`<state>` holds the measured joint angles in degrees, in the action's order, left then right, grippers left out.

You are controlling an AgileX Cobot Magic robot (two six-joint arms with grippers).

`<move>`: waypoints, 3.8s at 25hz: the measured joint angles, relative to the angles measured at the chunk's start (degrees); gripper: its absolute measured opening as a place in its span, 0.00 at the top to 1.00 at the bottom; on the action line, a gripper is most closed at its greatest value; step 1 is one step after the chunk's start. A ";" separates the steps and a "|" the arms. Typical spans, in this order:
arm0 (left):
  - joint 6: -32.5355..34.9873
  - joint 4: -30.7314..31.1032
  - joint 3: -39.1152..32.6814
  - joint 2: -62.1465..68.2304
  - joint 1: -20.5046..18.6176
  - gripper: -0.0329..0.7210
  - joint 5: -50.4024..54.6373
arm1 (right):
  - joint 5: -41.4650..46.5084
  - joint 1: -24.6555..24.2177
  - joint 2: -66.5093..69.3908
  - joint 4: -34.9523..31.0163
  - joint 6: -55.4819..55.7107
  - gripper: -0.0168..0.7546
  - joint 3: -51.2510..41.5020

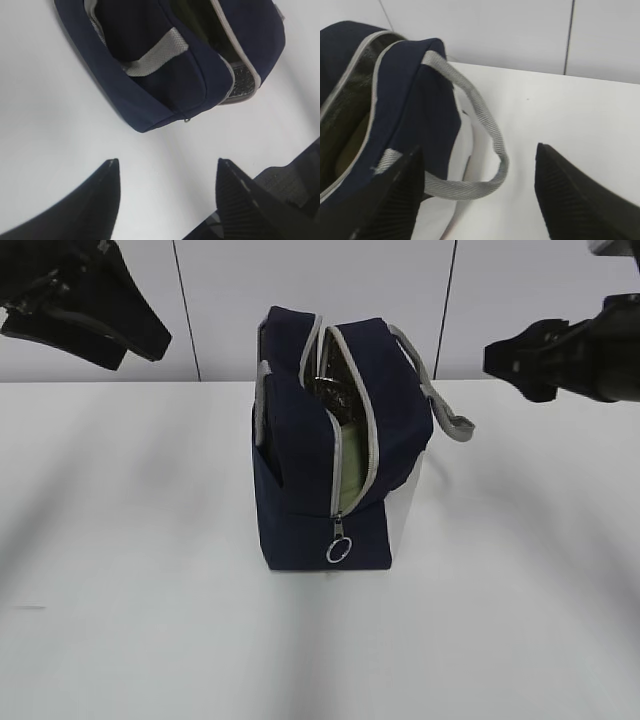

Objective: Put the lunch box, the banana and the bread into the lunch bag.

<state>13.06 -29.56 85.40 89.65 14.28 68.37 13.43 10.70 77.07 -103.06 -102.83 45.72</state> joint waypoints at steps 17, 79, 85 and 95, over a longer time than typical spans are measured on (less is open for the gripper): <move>0.13 -0.19 0.00 1.82 0.00 0.38 -1.64 | -8.23 22.01 2.91 -1.22 -23.18 0.35 -1.57; 0.18 2.53 0.00 2.28 0.00 0.38 -1.96 | -56.07 15.20 28.74 131.01 115.51 0.38 -15.45; 0.18 2.53 0.00 2.28 0.00 0.38 -1.86 | -61.69 15.20 31.65 131.23 104.09 0.38 -15.33; 0.18 2.53 0.00 2.28 0.00 0.38 -1.86 | -67.31 15.20 37.14 129.49 101.54 0.38 -12.97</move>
<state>13.25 -27.03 85.40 91.93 14.28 66.51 -53.89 25.90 114.21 26.43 -1.29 32.75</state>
